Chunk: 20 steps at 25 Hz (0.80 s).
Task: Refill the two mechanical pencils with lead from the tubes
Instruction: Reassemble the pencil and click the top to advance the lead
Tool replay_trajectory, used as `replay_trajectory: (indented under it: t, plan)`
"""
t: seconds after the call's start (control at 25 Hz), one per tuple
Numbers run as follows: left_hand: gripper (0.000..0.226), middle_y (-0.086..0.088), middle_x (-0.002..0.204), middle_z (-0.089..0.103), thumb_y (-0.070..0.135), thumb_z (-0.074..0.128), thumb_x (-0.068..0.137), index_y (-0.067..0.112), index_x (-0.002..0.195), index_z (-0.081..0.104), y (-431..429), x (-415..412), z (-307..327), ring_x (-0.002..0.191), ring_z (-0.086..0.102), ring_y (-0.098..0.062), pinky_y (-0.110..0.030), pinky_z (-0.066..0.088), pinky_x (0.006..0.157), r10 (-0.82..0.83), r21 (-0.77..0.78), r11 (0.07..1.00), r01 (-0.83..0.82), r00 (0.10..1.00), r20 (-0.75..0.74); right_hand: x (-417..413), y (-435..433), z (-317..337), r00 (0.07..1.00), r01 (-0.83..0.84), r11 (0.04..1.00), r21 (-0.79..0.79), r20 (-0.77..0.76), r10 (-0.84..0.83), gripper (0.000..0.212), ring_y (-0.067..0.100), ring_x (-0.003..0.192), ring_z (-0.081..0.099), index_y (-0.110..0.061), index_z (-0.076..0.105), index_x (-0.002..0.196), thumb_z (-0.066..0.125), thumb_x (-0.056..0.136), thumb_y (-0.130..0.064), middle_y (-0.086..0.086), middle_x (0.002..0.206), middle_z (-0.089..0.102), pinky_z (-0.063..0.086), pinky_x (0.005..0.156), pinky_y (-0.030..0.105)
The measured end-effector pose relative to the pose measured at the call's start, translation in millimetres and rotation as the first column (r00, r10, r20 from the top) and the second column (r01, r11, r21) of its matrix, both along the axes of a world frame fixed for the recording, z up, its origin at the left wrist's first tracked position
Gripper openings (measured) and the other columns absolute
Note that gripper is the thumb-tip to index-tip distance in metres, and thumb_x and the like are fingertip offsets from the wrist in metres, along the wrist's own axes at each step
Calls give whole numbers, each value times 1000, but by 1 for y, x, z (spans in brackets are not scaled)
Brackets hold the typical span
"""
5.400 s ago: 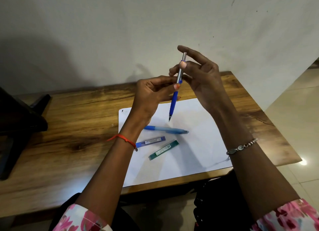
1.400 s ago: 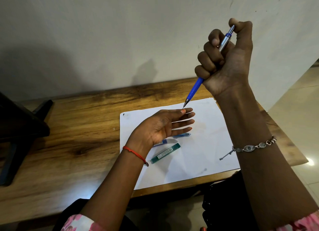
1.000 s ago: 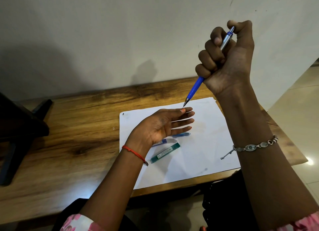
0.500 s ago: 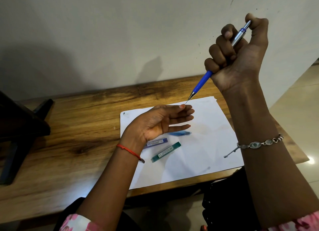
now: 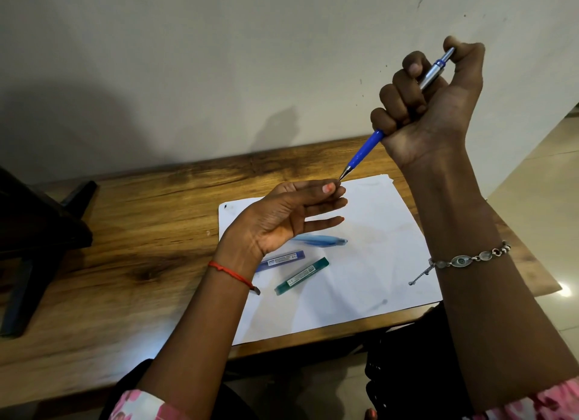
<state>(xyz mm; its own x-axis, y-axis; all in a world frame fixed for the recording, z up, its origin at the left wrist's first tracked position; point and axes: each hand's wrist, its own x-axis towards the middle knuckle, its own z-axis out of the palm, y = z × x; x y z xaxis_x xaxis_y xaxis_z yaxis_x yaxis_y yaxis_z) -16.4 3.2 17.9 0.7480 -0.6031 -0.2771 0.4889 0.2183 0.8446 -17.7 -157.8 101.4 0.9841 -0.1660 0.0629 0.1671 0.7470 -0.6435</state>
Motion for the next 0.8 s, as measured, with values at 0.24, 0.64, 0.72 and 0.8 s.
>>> replay_trajectory:
  t: [0.24,0.64,0.72,0.8]
  plan:
    - [34,4,67,71,9,50,88,14,65,74,0,0,0,70,70,-9,-28,59,65,27,11,1000,-27,999,17,6,-3,-6,1000,12,999,42,16,-13,54,11,34,11,-12,43,45,25,90,-37,-5,35,16,10,40,16]
    - [42,3,76,75,17,40,94,14,72,76,18,9,9,72,71,-8,-25,58,61,109,-40,993,-108,994,15,23,-5,-45,999,33,904,426,16,-44,30,16,31,26,-9,39,46,36,74,-22,2,38,23,25,37,17]
    - [42,2,79,75,18,39,94,14,74,76,18,9,10,74,71,-9,-26,58,61,100,-47,994,-99,995,20,23,-5,-50,999,40,882,470,11,-51,35,16,31,25,-9,39,46,35,78,-25,2,38,23,24,37,18]
    - [41,1,80,75,19,40,94,13,75,76,19,10,10,74,71,-9,-26,58,61,101,-45,994,-101,995,20,23,-6,-51,999,43,881,471,-4,-46,40,16,33,25,-10,38,48,35,83,-29,2,39,23,25,37,19]
